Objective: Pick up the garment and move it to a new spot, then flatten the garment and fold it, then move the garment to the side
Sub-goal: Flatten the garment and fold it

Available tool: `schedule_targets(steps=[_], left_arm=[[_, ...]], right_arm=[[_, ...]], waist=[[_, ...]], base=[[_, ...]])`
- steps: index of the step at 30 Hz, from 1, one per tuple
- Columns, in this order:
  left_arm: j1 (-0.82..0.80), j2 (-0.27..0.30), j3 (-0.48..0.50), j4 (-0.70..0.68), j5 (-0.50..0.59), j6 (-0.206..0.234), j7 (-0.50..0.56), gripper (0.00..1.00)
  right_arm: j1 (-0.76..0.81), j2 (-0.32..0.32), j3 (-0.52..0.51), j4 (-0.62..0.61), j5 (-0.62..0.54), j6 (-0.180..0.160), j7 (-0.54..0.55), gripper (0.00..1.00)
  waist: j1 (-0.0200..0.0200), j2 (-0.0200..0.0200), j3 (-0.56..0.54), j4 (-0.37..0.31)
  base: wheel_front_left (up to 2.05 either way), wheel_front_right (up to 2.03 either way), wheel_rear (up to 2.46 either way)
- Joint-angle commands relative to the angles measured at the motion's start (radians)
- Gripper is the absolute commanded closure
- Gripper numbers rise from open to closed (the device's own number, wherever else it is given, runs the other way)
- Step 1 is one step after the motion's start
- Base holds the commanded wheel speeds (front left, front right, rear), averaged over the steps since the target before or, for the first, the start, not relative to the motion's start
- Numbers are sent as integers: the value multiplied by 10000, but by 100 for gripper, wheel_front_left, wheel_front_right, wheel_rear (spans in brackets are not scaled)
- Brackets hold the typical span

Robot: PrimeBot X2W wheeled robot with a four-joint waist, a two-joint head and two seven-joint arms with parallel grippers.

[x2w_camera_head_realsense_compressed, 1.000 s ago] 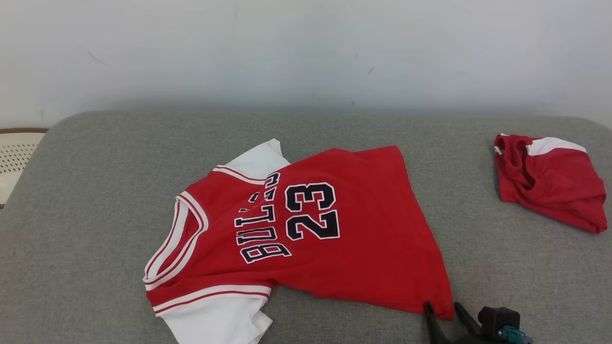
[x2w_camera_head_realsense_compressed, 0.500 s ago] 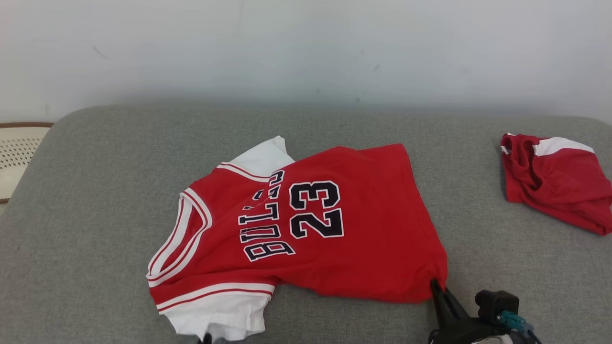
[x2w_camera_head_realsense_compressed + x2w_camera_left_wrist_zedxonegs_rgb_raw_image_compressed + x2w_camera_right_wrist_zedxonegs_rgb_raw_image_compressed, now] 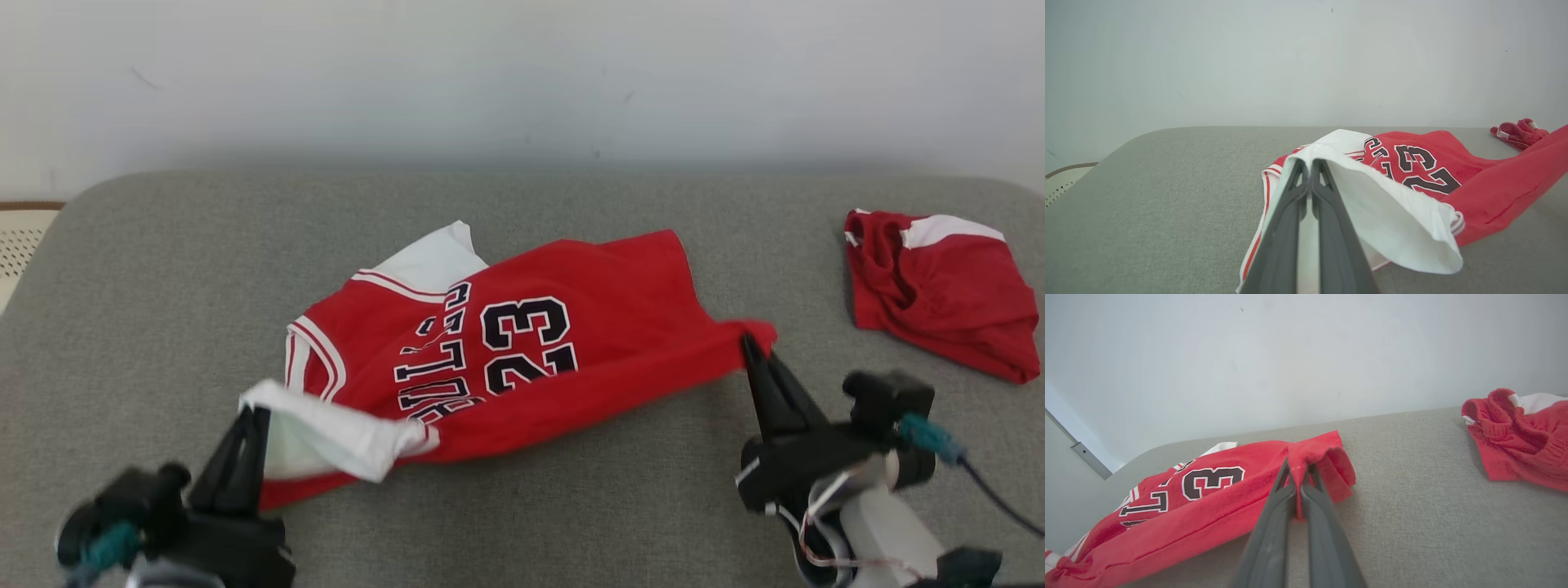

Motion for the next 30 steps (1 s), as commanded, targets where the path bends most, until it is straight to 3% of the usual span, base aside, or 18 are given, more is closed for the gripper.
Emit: schedule_targets(steps=[1, 7, 12, 23, 30], left_arm=[[-470, 179, 19, -36, -83, -132, 250, 100], [-2759, 1043, 76, 186, -21, -546, 1098, 100], [-5008, 1651, 80, 644, -138, -800, 1560, 100], [-10281, 2164, -704, 2972, -875, -981, 2233, 100], [-12803, 2027, -1039, 4254, -1087, -985, 2363, 100]], right_arm=[[-385, -111, 107, -157, 167, -8, 89, 100], [-2552, -140, 650, -212, 886, -8, 600, 100], [-4996, 153, 777, 687, 1502, -8, 941, 100], [-10442, 626, 191, 3598, 3005, -8, 1426, 100], [-12673, 822, -409, 5446, 3444, -7, 1324, 100]], waist=[[-1, 0, 217, -89], [-1, 0, 1095, -388], [-1, 0, 1837, -623], [-1, 0, 3276, -810], [-1, 0, 3613, -948]], base=[[0, 0, 0], [0, 0, 0], [0, 0, 0], [0, 0, 0], [0, 0, 0]])
